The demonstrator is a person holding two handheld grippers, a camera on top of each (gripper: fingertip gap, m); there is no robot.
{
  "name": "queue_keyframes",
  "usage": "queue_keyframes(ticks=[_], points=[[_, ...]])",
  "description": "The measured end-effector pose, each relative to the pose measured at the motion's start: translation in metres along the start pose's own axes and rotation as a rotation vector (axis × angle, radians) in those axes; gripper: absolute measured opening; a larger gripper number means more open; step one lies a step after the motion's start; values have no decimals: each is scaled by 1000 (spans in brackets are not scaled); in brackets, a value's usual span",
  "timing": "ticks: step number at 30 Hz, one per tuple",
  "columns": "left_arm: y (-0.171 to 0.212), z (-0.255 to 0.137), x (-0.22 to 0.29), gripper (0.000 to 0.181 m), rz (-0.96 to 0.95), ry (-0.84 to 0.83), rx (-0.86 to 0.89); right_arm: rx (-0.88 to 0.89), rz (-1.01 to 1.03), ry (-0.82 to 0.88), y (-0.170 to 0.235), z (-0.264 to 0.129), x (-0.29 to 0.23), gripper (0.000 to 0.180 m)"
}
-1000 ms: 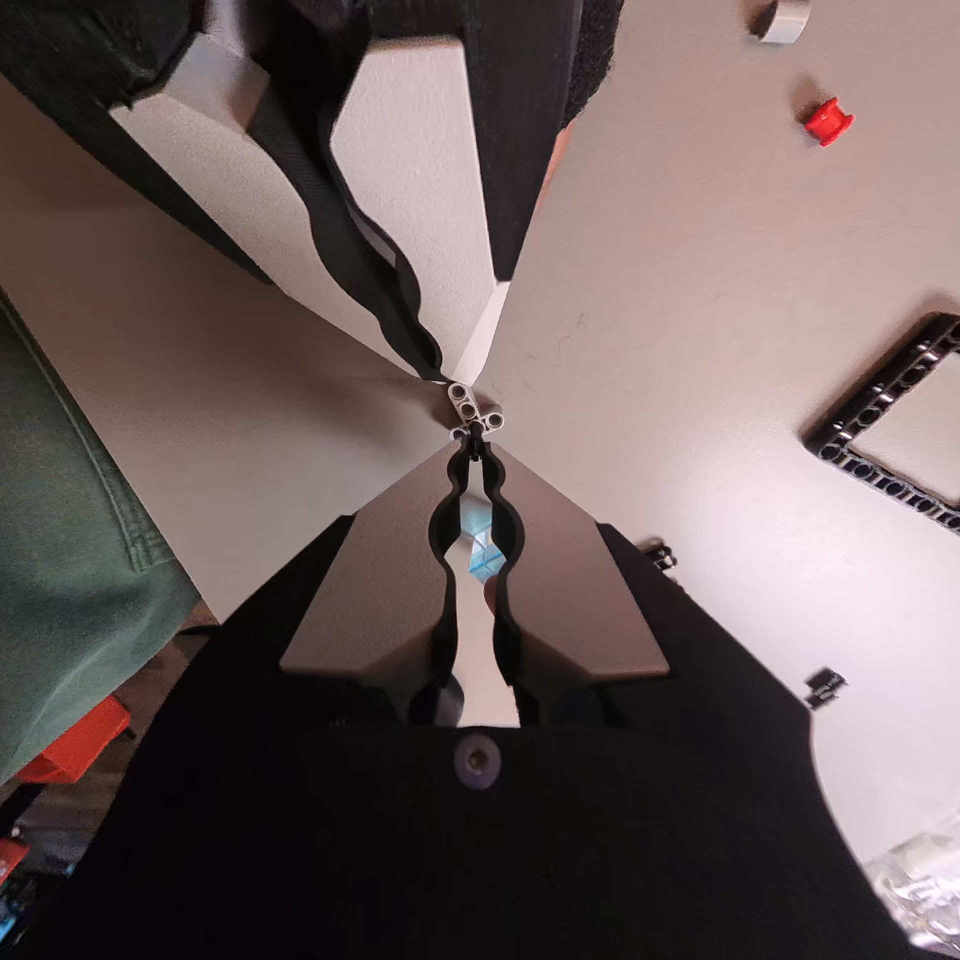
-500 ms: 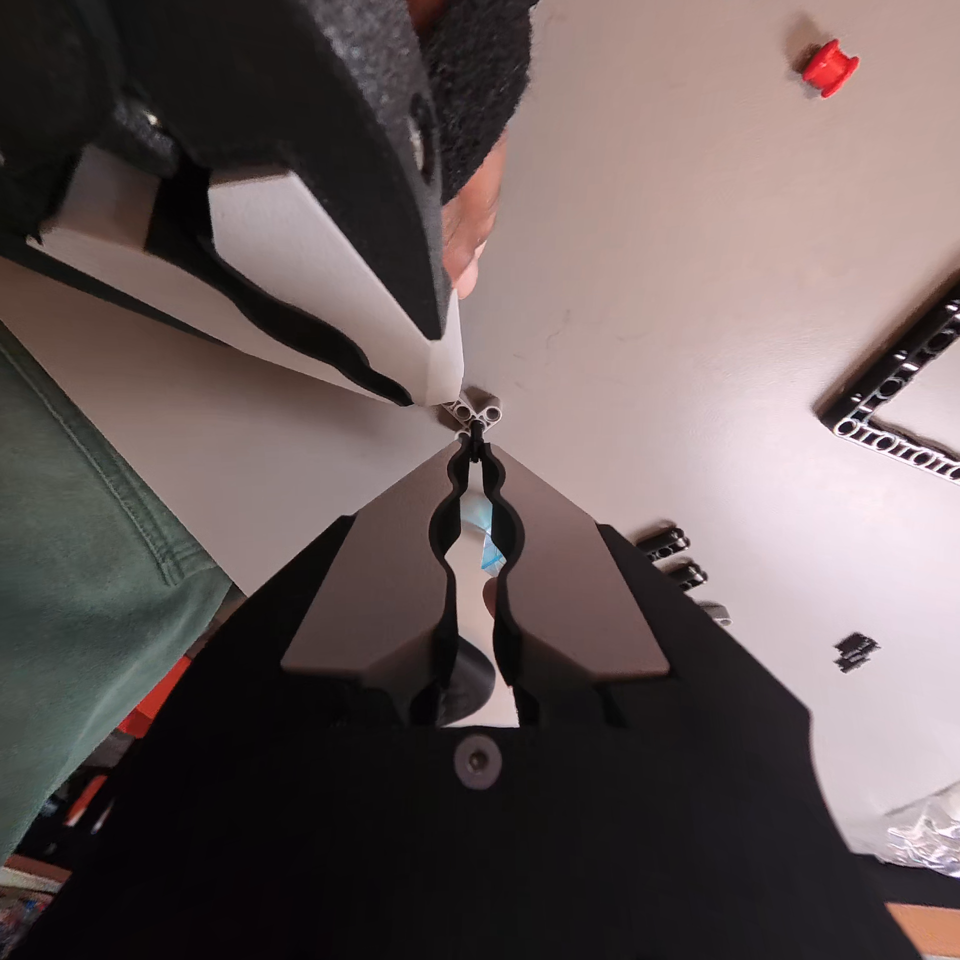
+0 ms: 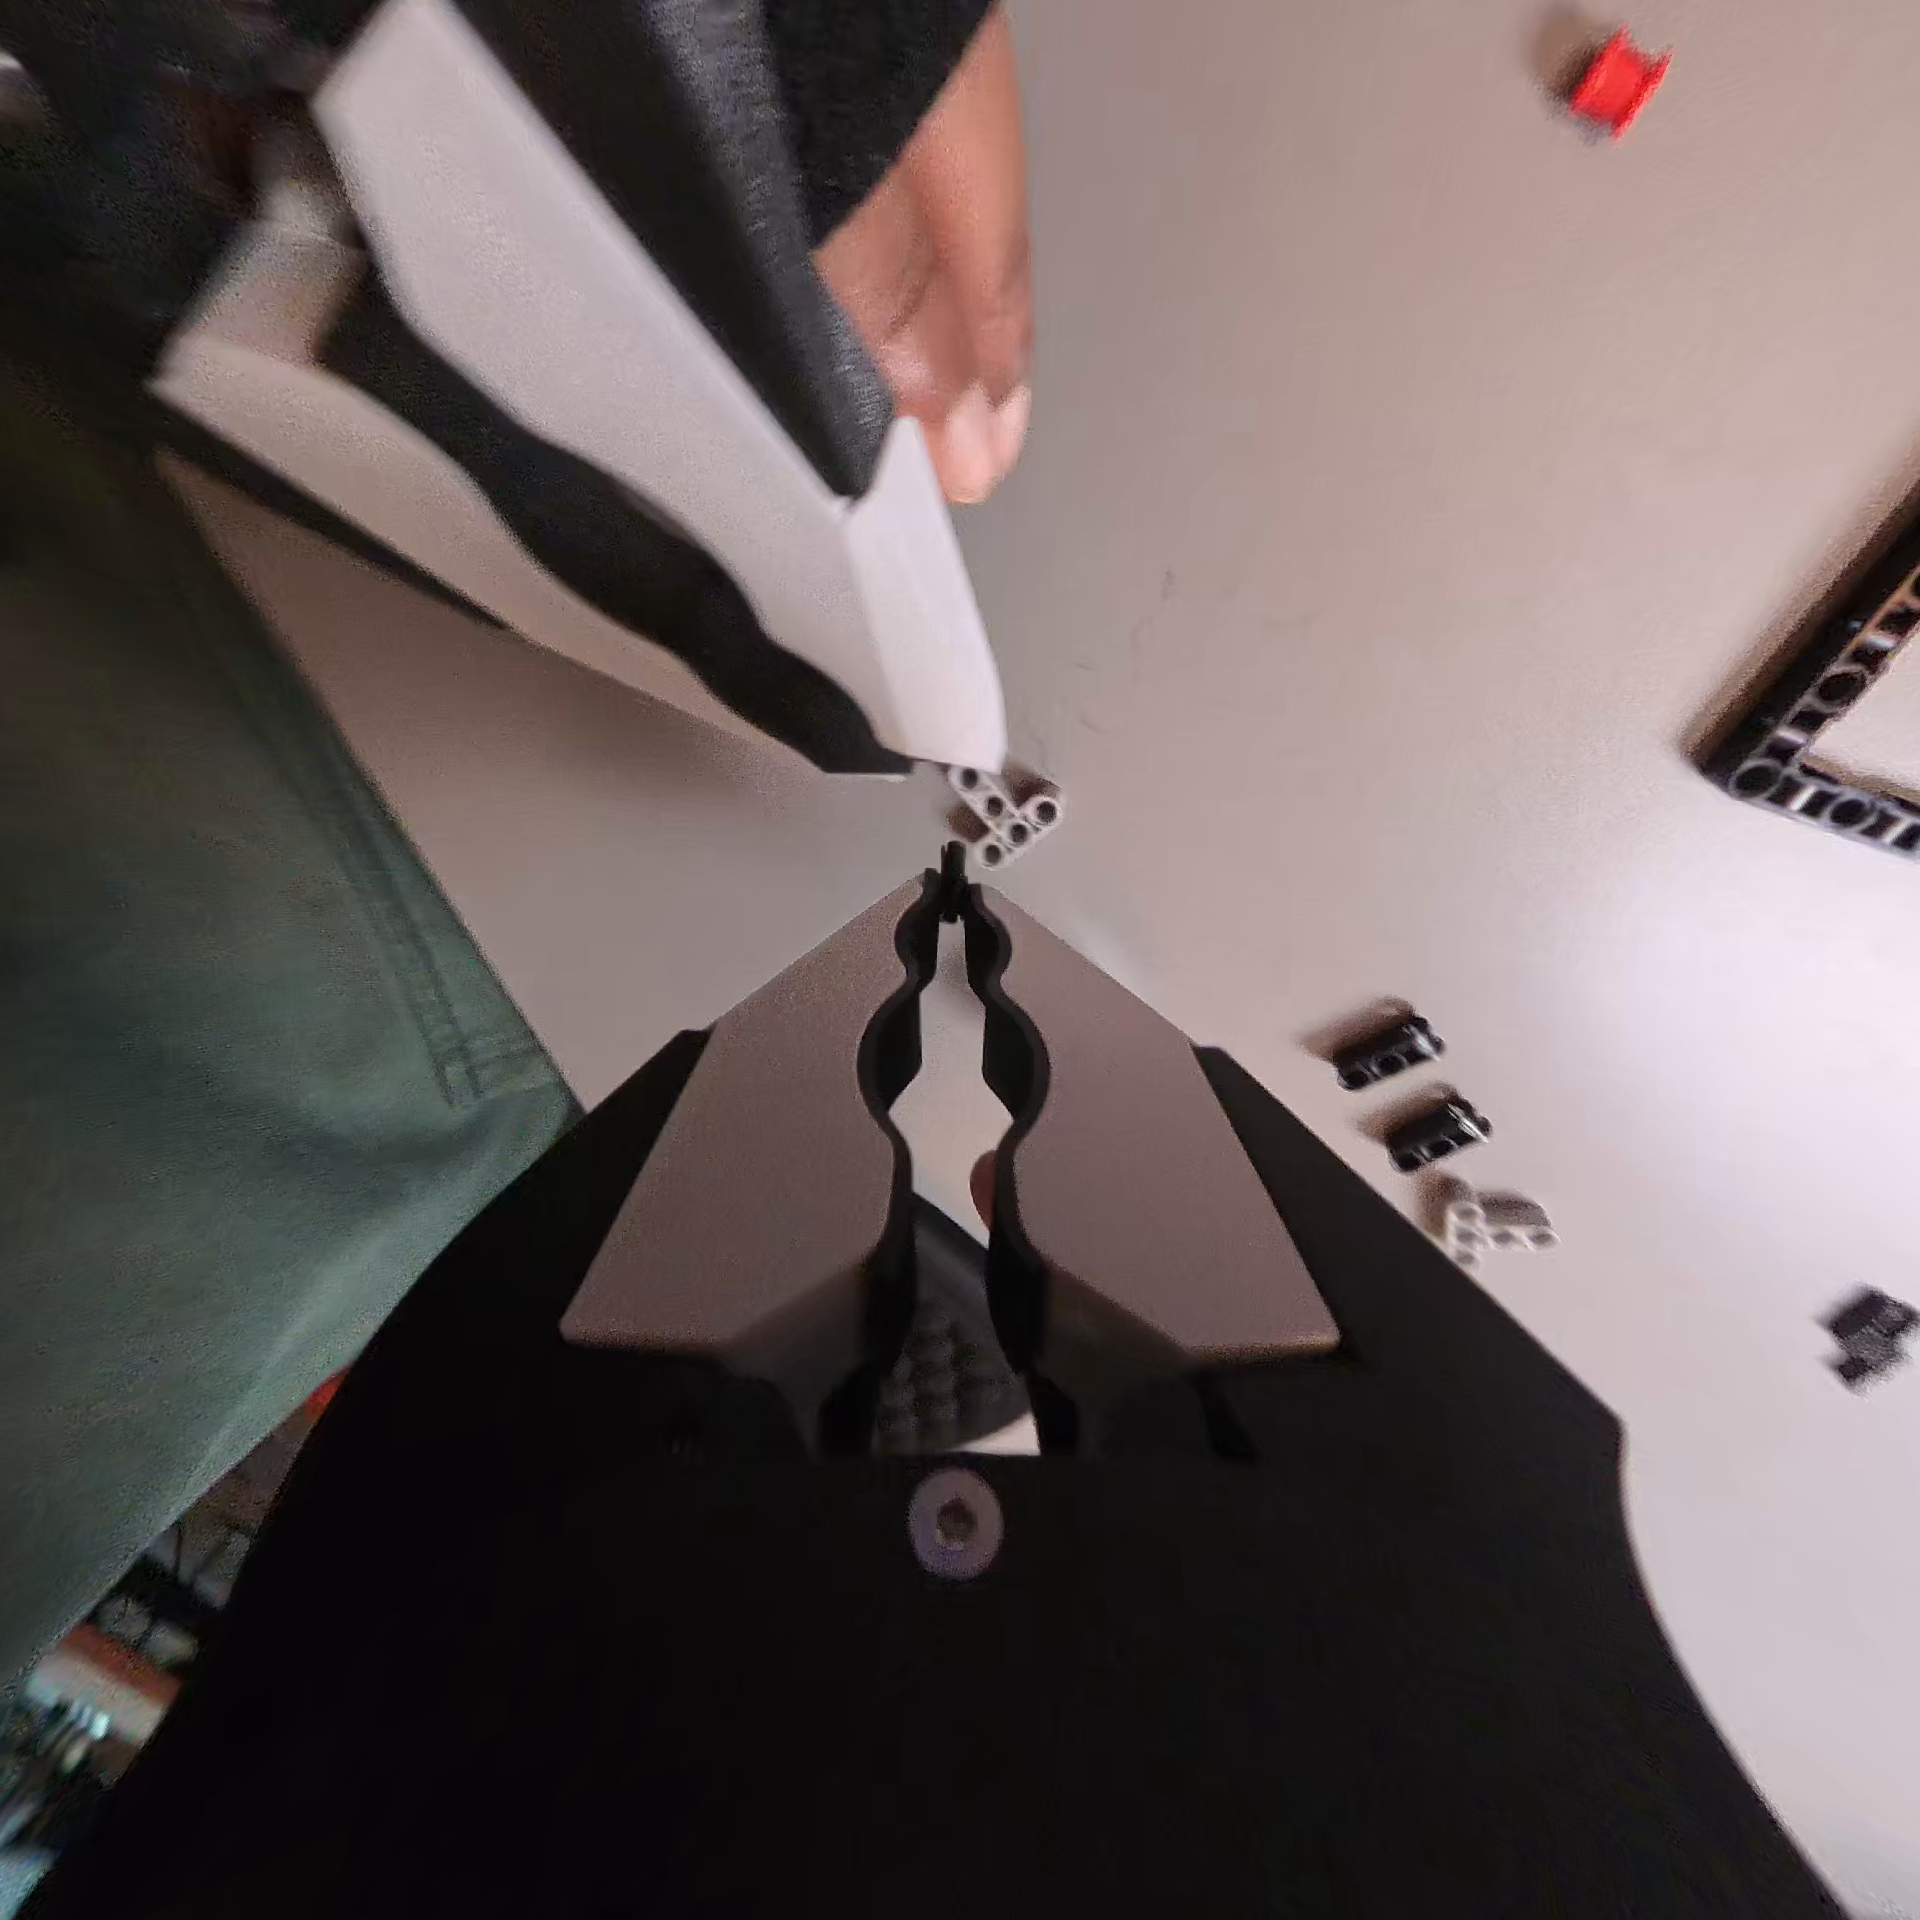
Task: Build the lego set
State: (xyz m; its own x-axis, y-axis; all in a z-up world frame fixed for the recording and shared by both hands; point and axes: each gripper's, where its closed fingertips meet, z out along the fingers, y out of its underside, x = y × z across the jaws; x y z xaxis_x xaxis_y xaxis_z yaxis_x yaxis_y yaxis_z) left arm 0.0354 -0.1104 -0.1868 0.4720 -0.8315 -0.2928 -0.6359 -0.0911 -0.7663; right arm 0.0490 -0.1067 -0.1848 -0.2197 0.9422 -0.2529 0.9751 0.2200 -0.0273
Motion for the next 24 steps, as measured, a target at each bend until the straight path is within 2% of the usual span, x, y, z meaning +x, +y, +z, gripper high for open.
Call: queue_keyframes(ticks=[1, 8, 14, 17, 20, 23, 24], points=[[-4, -2, -2, 15, -8, -3, 25, 82, 3, -41, -4, -7, -5, 2], [-36, -18, -13, 11, -2, -87, 193, 581, 122, -222, -16, -51, -18, 2], [-53, -26, -13, 4, 34, -133, 278, 815, 161, -308, -16, -58, -26, 2], [-55, -29, -13, 3, 41, -149, 281, 947, 63, -252, -17, -61, -27, 2], [-61, -34, -15, 3, 13, -141, 312, 1120, -117, -82, -18, -71, -30, 2], [-68, -38, -11, 2, -65, -75, 371, 1202, -236, 66, -16, -79, -37, 3], [-70, -39, -9, 2, -97, -49, 391, 1196, -278, 96, -15, -78, -40, 9]])
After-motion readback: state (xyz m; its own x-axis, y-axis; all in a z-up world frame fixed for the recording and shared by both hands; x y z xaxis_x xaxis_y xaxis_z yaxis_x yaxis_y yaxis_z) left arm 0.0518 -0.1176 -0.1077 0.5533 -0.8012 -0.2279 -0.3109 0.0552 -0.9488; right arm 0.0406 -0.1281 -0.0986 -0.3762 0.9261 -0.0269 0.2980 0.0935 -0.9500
